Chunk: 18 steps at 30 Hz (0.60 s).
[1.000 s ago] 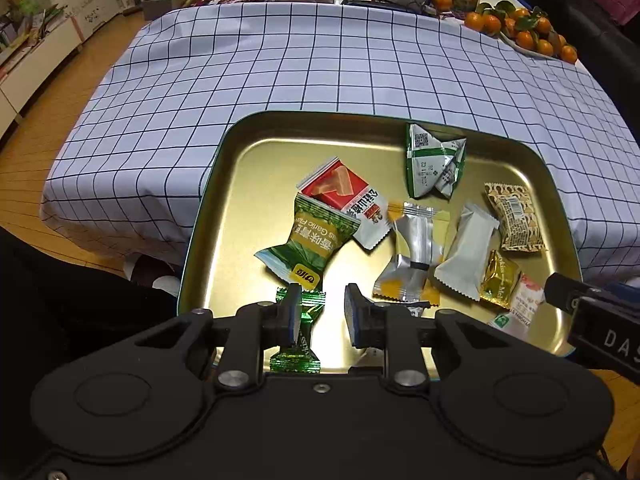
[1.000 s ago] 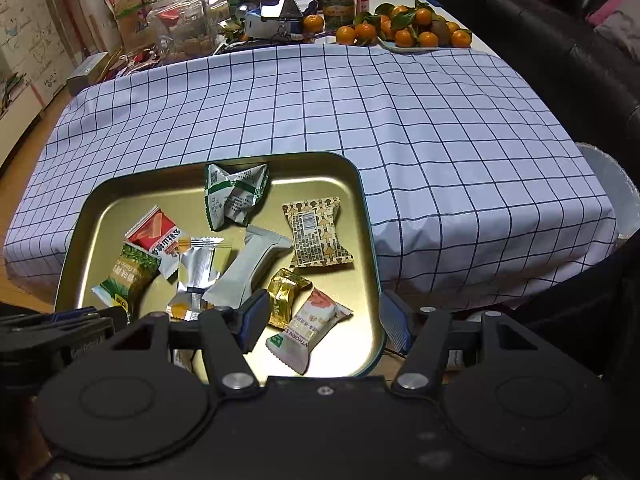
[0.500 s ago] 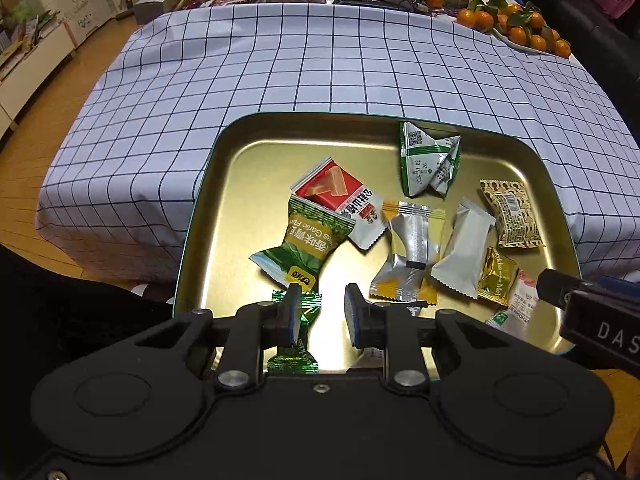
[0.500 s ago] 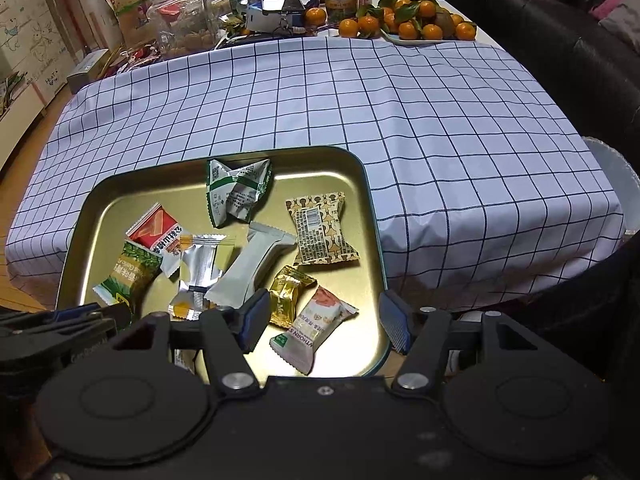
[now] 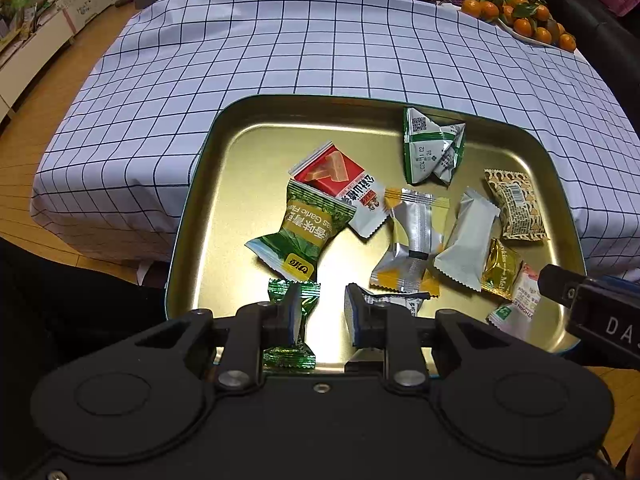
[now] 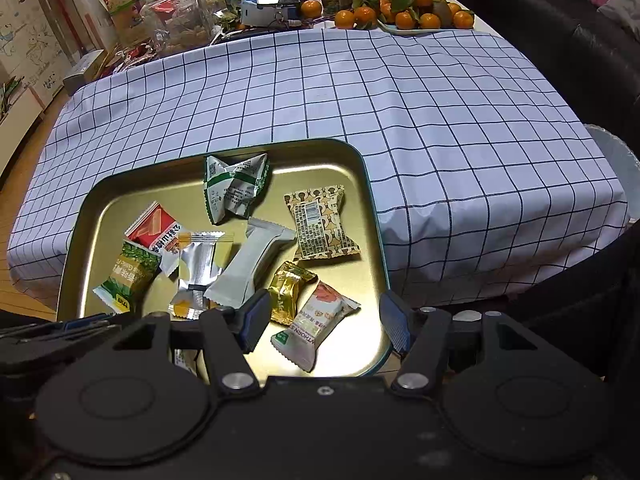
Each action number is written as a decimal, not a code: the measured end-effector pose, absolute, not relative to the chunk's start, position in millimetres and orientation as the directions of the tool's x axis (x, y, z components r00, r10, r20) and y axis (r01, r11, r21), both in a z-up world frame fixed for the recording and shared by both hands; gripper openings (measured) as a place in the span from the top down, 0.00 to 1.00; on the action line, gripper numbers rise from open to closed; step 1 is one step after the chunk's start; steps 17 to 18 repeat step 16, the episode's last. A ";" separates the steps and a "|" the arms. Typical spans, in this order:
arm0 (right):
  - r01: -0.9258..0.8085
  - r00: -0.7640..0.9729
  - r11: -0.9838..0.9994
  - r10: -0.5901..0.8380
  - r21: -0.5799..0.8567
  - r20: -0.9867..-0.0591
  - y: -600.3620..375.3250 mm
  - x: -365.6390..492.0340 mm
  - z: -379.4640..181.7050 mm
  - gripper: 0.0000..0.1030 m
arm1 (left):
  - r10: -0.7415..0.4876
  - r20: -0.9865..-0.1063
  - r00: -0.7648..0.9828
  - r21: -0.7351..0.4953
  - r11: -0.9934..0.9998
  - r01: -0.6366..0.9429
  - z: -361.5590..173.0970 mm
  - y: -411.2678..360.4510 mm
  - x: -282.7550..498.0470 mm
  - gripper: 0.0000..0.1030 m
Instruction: Organize snacks
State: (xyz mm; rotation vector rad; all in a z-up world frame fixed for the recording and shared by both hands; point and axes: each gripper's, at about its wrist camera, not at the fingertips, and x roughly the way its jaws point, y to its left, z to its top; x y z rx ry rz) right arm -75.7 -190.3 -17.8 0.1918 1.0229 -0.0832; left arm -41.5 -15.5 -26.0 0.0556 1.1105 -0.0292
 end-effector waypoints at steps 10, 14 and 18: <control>0.151 0.515 0.982 0.016 0.109 -0.857 -189.3 -74.2 -17.7 0.39 | -0.002 -0.903 0.429 0.019 0.999 0.044 -27.1 -12.0 -40.5 0.67; 0.163 0.507 0.979 0.021 0.119 -0.862 -191.0 -73.5 -18.8 0.39 | -0.006 -0.907 0.422 0.016 0.999 0.049 -28.6 -11.7 -41.1 0.67; 0.162 0.508 0.979 0.023 0.121 -0.861 -189.7 -73.2 -18.9 0.39 | -0.003 -0.905 0.425 0.018 0.999 0.046 -28.9 -11.2 -41.0 0.67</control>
